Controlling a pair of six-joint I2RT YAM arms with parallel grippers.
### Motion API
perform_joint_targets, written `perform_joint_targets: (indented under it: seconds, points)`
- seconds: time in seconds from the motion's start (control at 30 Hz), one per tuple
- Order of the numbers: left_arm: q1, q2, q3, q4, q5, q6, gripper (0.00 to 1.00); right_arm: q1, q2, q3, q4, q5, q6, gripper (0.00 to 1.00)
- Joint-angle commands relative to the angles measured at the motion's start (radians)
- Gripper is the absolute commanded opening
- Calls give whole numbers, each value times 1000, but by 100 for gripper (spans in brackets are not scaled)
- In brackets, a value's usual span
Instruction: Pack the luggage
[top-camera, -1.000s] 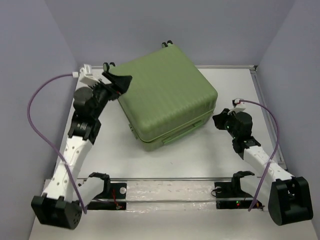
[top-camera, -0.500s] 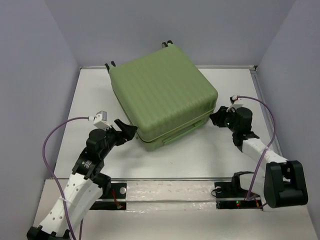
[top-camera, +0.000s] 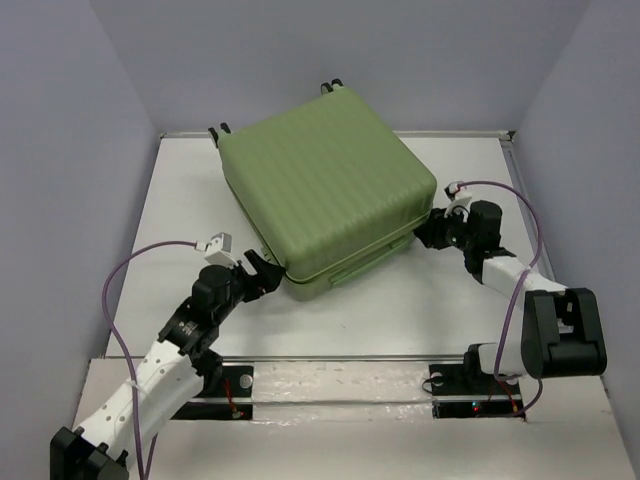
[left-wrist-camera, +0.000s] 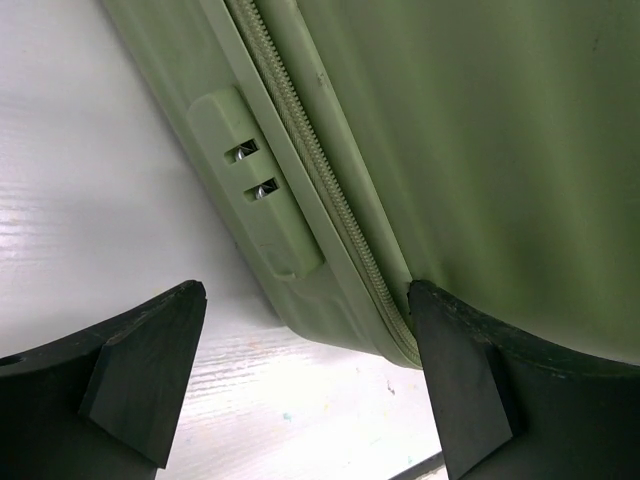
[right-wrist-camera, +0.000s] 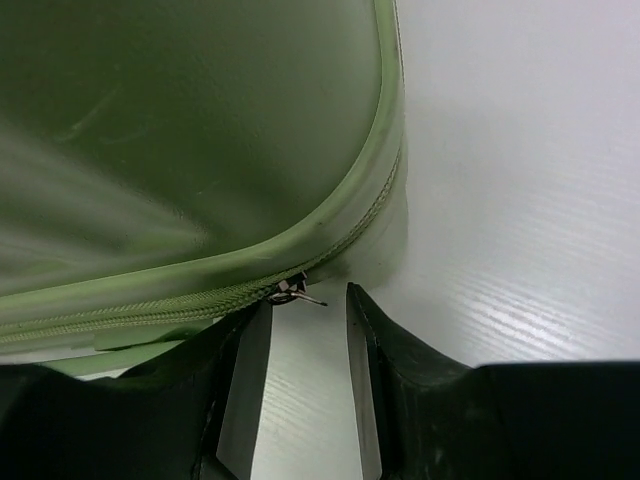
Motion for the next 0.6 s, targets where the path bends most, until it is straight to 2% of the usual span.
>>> perform_joint_targets:
  seconds: [0.0,0.07,0.13,0.27,0.3,0.37,0.4,0.43,0.53,0.57]
  points:
    - [-15,46,-13,118,-71,20,94,-1,31,104,102,-133,-115,42]
    - [-17,48,-18,124,-84,21,94,-1,22,96,117,-143,-118,39]
    - [-18,43,-27,134,-90,29,94,-1,11,49,207,-122,-85,36]
    - [-61,29,-27,154,-99,46,89,-1,-21,17,251,-27,11,13]
    - [-131,22,-19,153,-117,67,85,-1,-25,12,242,-28,37,13]
    - [-257,3,14,125,-287,87,84,-1,-53,6,193,-12,104,13]
    - [-403,-1,23,115,-426,83,84,-1,-102,-29,189,7,141,13]
    - [-470,-1,30,105,-481,75,83,-1,-137,-54,189,36,153,13]
    - [-633,60,40,114,-587,34,81,-1,-218,-100,142,191,175,21]
    - [-721,131,50,139,-642,23,81,-22,-223,-92,122,217,172,26]
